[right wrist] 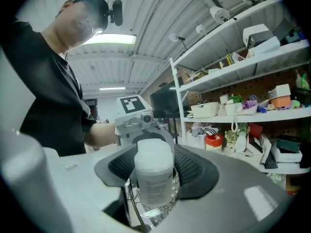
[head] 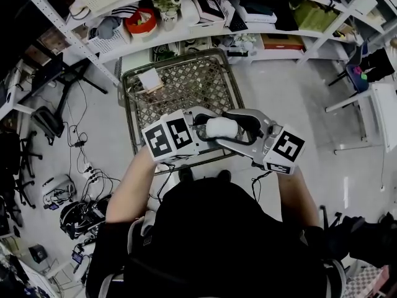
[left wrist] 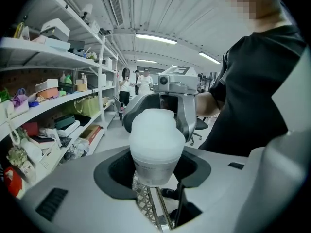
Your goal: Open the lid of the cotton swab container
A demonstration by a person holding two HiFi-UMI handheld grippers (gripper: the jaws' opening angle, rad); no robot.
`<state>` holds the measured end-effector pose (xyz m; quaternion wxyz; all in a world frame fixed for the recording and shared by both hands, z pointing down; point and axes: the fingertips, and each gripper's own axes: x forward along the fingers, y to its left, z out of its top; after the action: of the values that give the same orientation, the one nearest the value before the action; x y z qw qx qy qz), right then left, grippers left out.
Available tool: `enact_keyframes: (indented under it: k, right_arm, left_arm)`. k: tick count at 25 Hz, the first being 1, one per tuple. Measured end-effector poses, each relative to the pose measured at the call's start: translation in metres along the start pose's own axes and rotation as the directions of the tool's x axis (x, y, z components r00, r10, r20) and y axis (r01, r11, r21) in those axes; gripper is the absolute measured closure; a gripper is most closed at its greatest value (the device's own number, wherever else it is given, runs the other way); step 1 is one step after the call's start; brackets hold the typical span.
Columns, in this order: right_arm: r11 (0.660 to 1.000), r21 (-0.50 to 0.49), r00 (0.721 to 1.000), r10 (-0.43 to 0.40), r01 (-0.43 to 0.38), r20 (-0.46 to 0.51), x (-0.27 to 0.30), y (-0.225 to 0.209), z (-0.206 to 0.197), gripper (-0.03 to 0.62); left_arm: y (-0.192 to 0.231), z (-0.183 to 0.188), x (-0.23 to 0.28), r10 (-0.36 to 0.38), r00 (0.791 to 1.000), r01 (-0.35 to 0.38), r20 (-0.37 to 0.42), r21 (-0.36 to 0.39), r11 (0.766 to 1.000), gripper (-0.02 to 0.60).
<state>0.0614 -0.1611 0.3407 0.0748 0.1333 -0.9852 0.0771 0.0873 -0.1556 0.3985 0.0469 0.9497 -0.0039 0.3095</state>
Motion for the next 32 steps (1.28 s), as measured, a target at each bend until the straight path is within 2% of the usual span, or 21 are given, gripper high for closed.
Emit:
enact_keyframes:
  k: [3,6,12,17,32]
  right_arm:
    - [0.999,-0.038,1.000,0.011,-0.012,-0.020,0.003,0.006,-0.001,0.362]
    - [0.998,-0.066,1.000,-0.001,0.000,-0.012,0.004,0.009,0.001,0.367]
    - [0.999,-0.038,0.997,-0.032,0.035,0.066,-0.001,0.005,0.011,0.368]
    - [0.999,-0.041,0.995,-0.024,0.028,0.101,0.002,0.008,0.016,0.368]
    - [0.996,-0.083,1.000,0.014,-0.015,-0.011,0.012,0.018,-0.003,0.372]
  left_arm:
    - [-0.003,-0.001,0.000,-0.018,1.000,0.018,-0.011,0.008,1.000,0.377]
    - [-0.004,0.000,-0.002,-0.007,1.000,0.007,0.007,0.017,1.000,0.376]
    - [0.001,-0.004,-0.002,0.059,0.997,-0.059,0.048,0.010,0.998,0.356]
    - [-0.001,-0.004,-0.004,0.056,0.995,-0.057,0.076,0.000,0.998,0.359]
    - [-0.006,-0.028,-0.005,0.048,0.999,-0.048,-0.014,-0.027,0.998,0.380]
